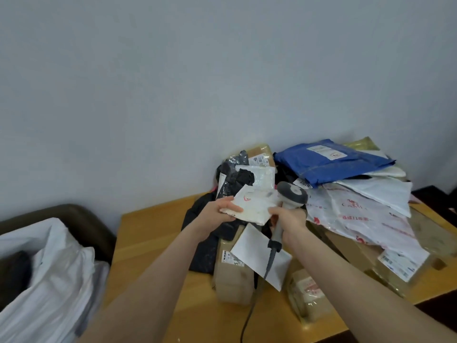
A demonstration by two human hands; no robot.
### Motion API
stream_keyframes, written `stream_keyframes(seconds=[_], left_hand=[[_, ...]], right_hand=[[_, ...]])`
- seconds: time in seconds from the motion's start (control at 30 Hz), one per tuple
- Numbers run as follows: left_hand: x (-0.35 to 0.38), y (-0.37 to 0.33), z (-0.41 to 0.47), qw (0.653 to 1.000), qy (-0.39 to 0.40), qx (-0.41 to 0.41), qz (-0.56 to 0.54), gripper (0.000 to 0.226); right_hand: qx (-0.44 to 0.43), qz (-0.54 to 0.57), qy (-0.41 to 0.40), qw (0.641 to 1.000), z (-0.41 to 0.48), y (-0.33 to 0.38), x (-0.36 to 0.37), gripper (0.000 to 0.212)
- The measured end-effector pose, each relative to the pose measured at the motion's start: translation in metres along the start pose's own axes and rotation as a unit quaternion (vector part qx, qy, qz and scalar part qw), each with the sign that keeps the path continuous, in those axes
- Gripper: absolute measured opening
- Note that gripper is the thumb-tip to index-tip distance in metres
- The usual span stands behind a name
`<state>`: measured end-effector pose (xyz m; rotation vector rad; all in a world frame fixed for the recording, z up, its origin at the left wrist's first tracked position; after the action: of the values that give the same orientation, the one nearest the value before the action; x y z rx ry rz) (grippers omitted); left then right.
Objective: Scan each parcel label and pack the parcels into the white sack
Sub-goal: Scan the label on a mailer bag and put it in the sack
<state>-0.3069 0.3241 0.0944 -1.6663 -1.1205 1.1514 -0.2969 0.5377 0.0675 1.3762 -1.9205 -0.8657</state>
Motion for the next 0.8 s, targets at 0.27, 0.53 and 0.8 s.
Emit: stream_keyframes(seconds=[0.27, 0.53, 0.8], left_hand=[[-0.021, 0.017, -0.015, 0.977, -0.072, -0.126, -0.154, 0.025], [-0.027, 0.004, -0.006, 0.979, -0.097, -0.088, -0.158, 0.009], [-0.036, 0.012, -0.003, 0.976, -0.145, -0.071, -0.146, 0.005]], right_hand=[[-0.057, -0.043, 0.032, 0.997, -0.015, 0.017, 0.002, 0.028], [-0.100, -0.079, 0.079, 0.989, -0.022, 0.021, 0.013, 0.024], [-0.072, -0.016, 0.070, 0.995, -0.017, 0.013, 0.002, 0.009]])
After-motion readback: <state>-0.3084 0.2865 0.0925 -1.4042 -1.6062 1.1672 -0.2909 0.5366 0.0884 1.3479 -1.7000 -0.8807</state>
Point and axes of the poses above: each hand's wrist, its own z-axis towards the middle knuckle, its own x-axis out of the palm, y = z × x, the point moved 10 cm from there along z, towards the middle knuckle, and after that the axes turned 4 degrees about y, right-handed, at the moved point
